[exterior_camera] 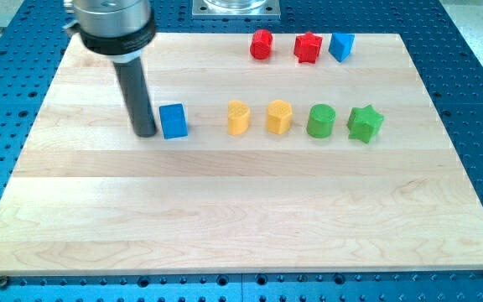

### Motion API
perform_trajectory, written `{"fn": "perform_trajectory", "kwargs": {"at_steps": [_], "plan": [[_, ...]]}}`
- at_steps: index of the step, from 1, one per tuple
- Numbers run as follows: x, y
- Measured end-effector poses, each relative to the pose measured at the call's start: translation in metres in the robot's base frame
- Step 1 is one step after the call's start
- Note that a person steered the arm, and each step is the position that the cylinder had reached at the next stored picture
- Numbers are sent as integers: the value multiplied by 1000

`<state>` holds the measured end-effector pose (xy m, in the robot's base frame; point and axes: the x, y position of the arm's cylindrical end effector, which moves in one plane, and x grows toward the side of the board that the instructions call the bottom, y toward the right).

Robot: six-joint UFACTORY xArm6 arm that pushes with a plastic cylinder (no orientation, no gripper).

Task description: Drag the cube to the bottom left side of the red circle

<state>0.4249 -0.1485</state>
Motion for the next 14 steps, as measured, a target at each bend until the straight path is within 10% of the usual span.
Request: {"fn": "perform_trajectory", "kwargs": {"at_steps": [2,6,14], "plan": [[28,47],[-82,51],[-114,113]]}}
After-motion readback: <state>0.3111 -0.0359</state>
